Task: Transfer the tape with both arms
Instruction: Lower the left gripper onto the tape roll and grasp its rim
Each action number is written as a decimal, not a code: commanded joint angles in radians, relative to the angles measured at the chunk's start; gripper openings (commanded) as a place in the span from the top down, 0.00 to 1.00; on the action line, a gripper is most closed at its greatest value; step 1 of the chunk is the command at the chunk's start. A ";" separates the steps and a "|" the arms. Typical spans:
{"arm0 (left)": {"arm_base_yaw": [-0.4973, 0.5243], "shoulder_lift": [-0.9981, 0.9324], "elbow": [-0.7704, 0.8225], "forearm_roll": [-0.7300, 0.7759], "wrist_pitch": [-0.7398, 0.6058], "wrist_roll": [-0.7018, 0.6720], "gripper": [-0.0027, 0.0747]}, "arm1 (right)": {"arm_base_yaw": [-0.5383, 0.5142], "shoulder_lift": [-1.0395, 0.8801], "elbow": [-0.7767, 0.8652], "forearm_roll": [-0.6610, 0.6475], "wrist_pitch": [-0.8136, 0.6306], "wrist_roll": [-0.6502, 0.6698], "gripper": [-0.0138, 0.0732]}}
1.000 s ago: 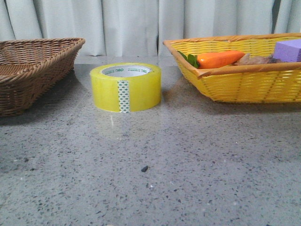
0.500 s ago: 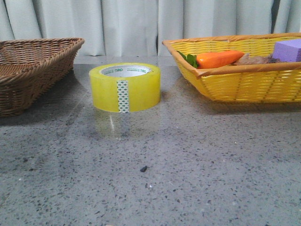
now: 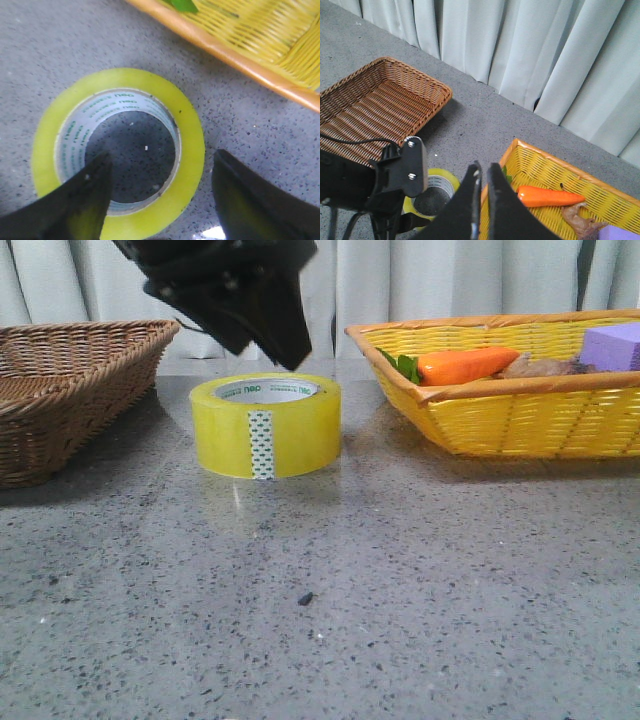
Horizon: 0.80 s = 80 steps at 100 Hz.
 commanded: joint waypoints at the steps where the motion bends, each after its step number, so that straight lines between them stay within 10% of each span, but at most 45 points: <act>1: -0.008 -0.006 -0.054 -0.019 -0.011 0.010 0.44 | -0.003 -0.029 -0.025 -0.033 -0.060 -0.009 0.93; 40: -0.008 0.090 -0.060 -0.022 -0.030 0.012 0.47 | -0.003 -0.029 -0.025 -0.032 -0.058 -0.009 0.93; 80: -0.008 0.096 -0.063 -0.022 -0.031 0.032 0.99 | -0.003 -0.029 -0.025 -0.035 -0.052 -0.009 0.93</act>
